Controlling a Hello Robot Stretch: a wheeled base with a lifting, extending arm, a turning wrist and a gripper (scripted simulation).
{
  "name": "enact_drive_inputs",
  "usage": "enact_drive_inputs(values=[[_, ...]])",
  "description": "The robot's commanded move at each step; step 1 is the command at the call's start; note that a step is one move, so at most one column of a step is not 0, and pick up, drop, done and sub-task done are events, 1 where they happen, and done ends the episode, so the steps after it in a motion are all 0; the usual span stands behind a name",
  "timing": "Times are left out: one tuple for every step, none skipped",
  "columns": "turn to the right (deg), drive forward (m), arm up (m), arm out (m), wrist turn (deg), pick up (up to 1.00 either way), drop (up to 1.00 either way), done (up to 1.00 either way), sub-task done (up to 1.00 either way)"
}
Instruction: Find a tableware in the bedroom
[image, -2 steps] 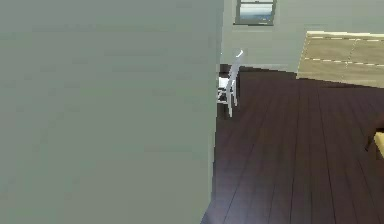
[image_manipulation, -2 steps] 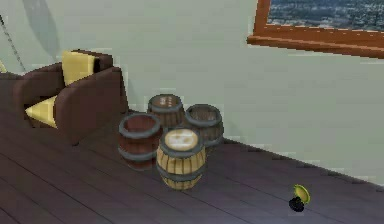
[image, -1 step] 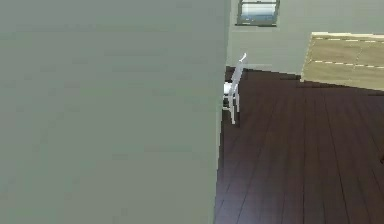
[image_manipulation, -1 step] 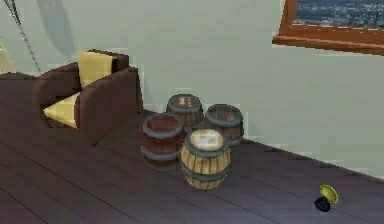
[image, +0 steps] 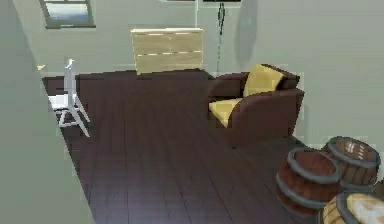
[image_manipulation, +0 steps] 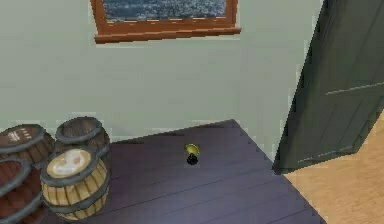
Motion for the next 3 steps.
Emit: enact_drive_inputs(values=[[45.0,0.00,0.00,0.00,0.0,0.00,0.00,0.00,0.00],[15.0,0.00,0.00,0.00,0.0,0.00,0.00,0.00,0.00],[0.0,0.25,0.00,0.00,0.0,0.00,0.00,0.00,0.00]])
